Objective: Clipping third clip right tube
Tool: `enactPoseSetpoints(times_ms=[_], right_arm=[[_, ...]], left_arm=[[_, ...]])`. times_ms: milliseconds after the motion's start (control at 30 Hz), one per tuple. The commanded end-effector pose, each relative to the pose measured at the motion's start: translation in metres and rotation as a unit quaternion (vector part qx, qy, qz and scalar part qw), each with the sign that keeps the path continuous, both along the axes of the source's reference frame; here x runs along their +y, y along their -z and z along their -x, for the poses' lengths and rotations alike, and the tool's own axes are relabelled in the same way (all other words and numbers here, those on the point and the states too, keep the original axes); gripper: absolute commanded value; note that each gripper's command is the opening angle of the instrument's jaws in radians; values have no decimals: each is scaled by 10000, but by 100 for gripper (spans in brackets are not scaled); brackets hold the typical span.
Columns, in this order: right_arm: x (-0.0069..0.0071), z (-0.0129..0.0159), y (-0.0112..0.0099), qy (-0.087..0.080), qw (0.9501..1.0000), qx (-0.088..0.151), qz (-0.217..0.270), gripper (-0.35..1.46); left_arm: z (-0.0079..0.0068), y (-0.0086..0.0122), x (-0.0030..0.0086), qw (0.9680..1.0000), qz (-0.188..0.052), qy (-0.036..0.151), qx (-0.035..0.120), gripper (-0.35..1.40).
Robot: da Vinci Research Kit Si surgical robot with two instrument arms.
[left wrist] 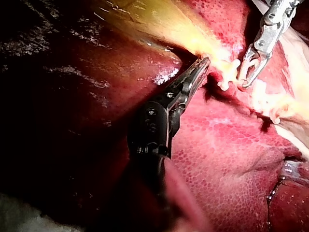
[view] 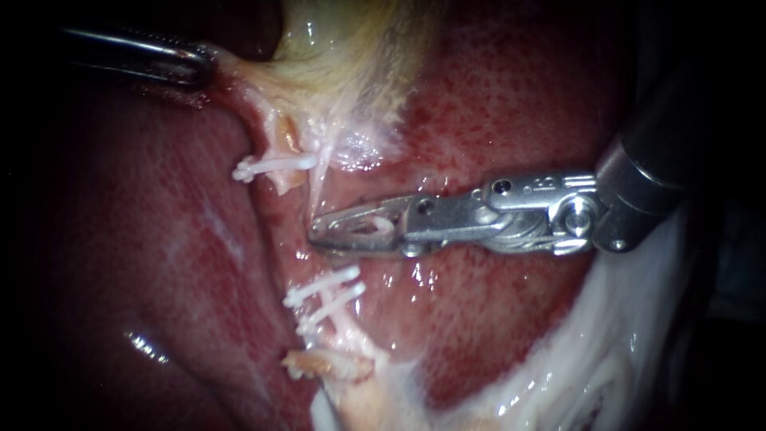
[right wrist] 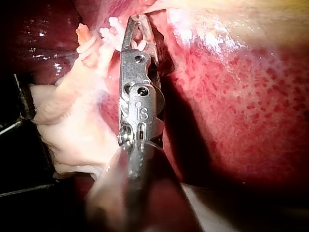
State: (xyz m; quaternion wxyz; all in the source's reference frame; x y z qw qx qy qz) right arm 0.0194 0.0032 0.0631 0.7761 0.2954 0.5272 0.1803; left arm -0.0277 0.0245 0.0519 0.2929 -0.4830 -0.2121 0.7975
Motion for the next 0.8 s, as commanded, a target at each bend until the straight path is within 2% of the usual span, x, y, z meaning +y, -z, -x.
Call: enactPoseSetpoints(times_ms=[33, 200, 333, 433, 800], right_arm=[[0, 0, 0, 2, 10000, 1, 2, -34], [0, 1, 0, 5, 10000, 3, 2, -26], [-1, 4, 1, -21, 10000, 56, 0, 16], [-1, 8, 1, -35, 9999, 99, -35, 35], [6, 37, 13, -80, 9996, 216, -165, 46]], left_arm=[[0, 0, 0, 10000, 0, -1, -1, -35], [0, 0, 0, 10000, 0, -1, -1, -35], [0, 0, 0, 10000, -1, -2, -1, -35], [-1, 0, 0, 10000, -1, -2, -2, -35], [-1, 1, 0, 10000, -2, -4, -3, -35]])
